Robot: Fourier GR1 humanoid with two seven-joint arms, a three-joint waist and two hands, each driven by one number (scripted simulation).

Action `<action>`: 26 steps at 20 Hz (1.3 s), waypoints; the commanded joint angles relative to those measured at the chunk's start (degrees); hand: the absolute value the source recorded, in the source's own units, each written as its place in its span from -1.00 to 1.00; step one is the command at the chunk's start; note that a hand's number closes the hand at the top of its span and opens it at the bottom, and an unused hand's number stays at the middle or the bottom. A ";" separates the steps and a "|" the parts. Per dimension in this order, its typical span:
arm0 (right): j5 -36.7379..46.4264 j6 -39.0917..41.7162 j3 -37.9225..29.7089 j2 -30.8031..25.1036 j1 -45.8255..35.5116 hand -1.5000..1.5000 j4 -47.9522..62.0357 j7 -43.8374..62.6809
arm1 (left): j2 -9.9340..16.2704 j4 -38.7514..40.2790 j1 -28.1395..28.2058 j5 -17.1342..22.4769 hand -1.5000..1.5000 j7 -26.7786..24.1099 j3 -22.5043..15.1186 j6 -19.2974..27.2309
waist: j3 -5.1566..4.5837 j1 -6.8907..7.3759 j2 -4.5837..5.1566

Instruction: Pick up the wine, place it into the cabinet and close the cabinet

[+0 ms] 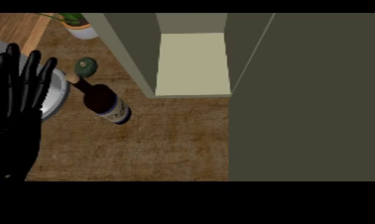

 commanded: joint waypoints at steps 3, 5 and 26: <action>2.13 0.21 2.28 0.54 1.87 -1.00 -0.36 -0.23 | -4.91 3.01 -0.63 -13.72 -1.00 2.03 -1.36 12.92 | -0.38 0.46 -1.85; 1.38 0.89 2.49 0.09 3.51 -1.00 -2.73 0.76 | -4.98 1.27 1.38 -18.36 -1.00 3.57 0.30 20.87 | -0.33 0.59 -2.06; -6.99 -2.46 8.31 -3.92 -8.79 -1.00 -27.78 38.50 | -5.11 5.76 -21.82 -49.03 -1.00 49.26 -23.08 55.27 | -0.39 0.55 -2.17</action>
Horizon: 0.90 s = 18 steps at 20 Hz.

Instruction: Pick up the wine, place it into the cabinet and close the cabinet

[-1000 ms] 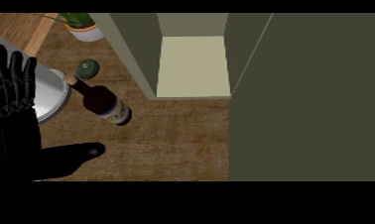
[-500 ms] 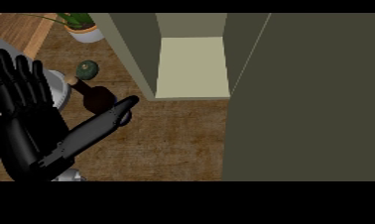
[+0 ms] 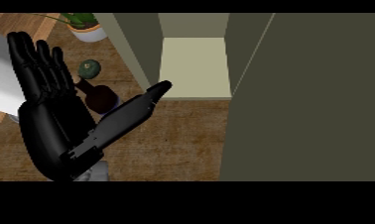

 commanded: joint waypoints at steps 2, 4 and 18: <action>-1.34 -1.94 -0.76 -0.68 -3.74 -1.00 -6.58 7.99 | -0.04 -0.89 -5.14 -8.68 -1.00 12.45 -0.79 0.28 | -0.01 0.18 -0.01; -3.42 -4.18 -4.31 -1.81 -10.53 -1.00 -5.51 13.57 | -0.04 0.29 -8.11 -9.78 -1.00 15.55 -0.42 -0.07 | -0.03 0.12 -0.01; -1.68 -7.35 -4.39 -2.82 -17.34 -1.00 -9.90 23.88 | 0.39 3.95 -7.45 -6.34 -1.00 13.06 6.78 0.99 | -0.08 -0.22 0.08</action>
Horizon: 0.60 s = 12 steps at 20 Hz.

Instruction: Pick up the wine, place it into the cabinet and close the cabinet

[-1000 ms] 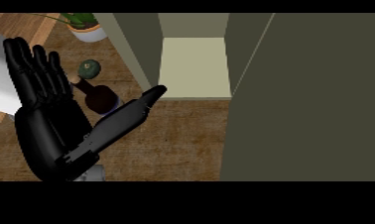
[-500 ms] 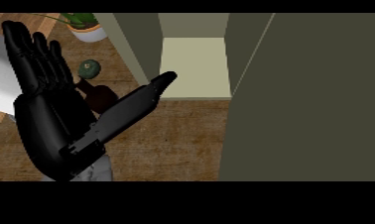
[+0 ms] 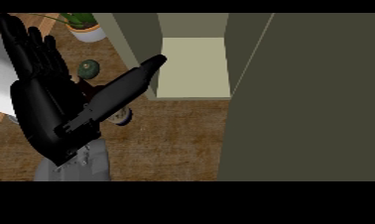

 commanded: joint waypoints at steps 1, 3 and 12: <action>-3.38 0.05 0.15 1.74 1.92 -1.00 -4.77 -0.39 | 0.76 2.60 -0.02 4.08 -1.00 -2.90 3.42 2.58 | 0.01 0.10 0.19; 0.01 -2.60 1.42 0.78 -2.82 -1.00 -6.86 5.92 | -0.30 2.99 -1.74 0.65 -1.00 -0.69 3.02 1.72 | -0.02 0.10 0.00; -2.73 -1.73 -2.18 -1.63 -4.36 -1.00 -8.42 8.94 | 1.18 4.75 6.91 7.59 -1.00 -10.18 4.32 6.05 | -0.01 0.00 0.06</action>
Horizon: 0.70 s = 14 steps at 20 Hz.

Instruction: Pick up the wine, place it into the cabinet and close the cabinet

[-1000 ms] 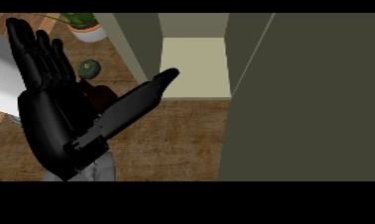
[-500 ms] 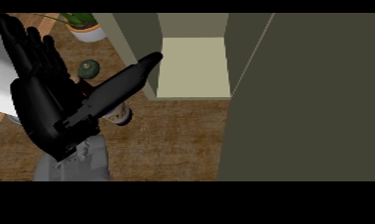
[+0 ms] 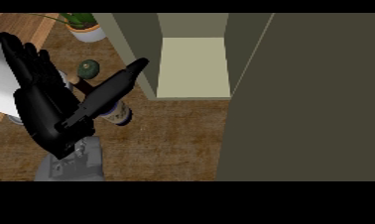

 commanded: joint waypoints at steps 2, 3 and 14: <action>-4.13 -1.85 -2.27 -0.75 -4.15 -1.00 -5.27 6.41 | -1.23 1.63 0.31 1.49 -1.00 -0.50 1.30 0.67 | -0.01 0.16 -0.02; -5.33 -0.27 -3.62 -0.90 -0.40 -1.00 -7.05 4.65 | 0.45 2.09 5.05 5.99 -1.00 -4.71 0.72 3.39 | -0.01 -0.01 0.06; -3.25 -1.28 -1.79 -0.02 -2.85 -1.00 -6.58 5.45 | -0.78 6.70 13.03 18.53 -1.00 -19.65 -0.62 9.19 | -0.02 0.04 0.07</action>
